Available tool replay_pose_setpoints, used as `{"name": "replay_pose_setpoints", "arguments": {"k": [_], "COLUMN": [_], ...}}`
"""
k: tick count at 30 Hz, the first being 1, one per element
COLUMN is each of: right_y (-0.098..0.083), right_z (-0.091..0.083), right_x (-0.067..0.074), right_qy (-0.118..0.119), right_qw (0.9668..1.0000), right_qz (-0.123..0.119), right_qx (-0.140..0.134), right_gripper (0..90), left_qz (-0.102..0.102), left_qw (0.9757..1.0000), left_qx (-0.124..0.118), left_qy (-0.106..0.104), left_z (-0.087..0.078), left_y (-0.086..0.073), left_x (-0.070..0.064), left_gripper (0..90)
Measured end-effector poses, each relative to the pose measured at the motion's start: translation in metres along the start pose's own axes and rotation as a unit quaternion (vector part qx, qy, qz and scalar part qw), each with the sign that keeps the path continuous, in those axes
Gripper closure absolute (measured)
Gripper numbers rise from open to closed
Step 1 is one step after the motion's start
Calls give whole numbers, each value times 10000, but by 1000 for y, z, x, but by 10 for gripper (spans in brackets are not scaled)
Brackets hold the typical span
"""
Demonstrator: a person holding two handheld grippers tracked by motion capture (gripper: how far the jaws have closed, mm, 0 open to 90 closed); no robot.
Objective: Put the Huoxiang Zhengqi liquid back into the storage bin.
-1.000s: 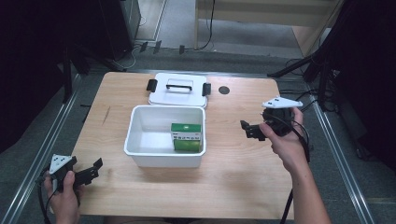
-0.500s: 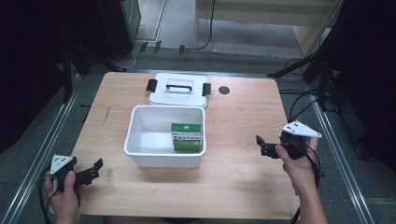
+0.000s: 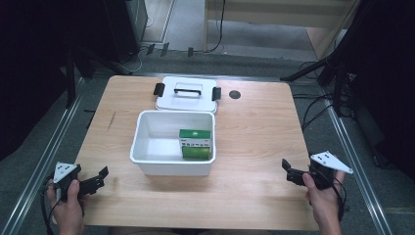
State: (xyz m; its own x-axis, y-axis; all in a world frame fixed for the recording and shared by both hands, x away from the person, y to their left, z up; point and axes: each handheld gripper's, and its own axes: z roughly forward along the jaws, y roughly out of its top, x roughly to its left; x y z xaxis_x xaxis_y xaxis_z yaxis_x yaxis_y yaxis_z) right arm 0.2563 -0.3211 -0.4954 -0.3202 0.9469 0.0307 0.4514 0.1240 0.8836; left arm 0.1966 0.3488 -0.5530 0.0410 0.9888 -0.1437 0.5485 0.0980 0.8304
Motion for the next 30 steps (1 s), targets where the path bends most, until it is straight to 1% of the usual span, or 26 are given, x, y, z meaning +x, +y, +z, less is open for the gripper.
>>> {"name": "replay_pose_setpoints", "arguments": {"k": [2,5,8,10,14,18,20,22,23,24,27,30], "right_y": [-9,-23,-35,-41,-51,-61,-66,-70,-71,-71,-71,-70], "right_z": [-3,-7,-12,-15,-21,-26,-27,-26,-27,-27,-27,-25], "right_x": [-4,-9,-14,-16,-19,-21,-21,-19,-19,-19,-22,-23], "right_qy": [-37,-149,-226,-269,-311,-291,-241,-278,-282,-320,-258,-237], "right_qw": [10000,9997,9992,9990,9986,9975,9977,9988,9990,9988,9983,9983], "right_qz": [14,144,274,308,406,608,613,395,334,358,509,538], "right_qx": [-86,-164,-172,-158,-162,-218,-188,-2,-52,-61,-81,-2], "right_gripper": [0,0,0,0,0,0,0,0,0,0,0,0], "left_qz": [-4,-7,-17,-18,4,29,34,62,66,90,118,138], "left_qw": [10000,10000,10000,10000,10000,10000,10000,10000,10000,10000,9999,9999], "left_qx": [-1,-23,-19,-10,-11,-17,-28,3,-10,15,17,23], "left_qy": [-6,-6,-8,-15,23,32,29,19,22,20,34,36], "left_z": [0,0,0,0,0,1,1,2,2,2,3,3], "left_y": [0,0,0,0,0,0,0,1,1,1,1,2], "left_x": [0,0,0,0,-1,-2,-2,-2,-2,-2,-4,-4], "left_gripper": [15,15,15,15,15,15,15,15,15,15,15,15]}}
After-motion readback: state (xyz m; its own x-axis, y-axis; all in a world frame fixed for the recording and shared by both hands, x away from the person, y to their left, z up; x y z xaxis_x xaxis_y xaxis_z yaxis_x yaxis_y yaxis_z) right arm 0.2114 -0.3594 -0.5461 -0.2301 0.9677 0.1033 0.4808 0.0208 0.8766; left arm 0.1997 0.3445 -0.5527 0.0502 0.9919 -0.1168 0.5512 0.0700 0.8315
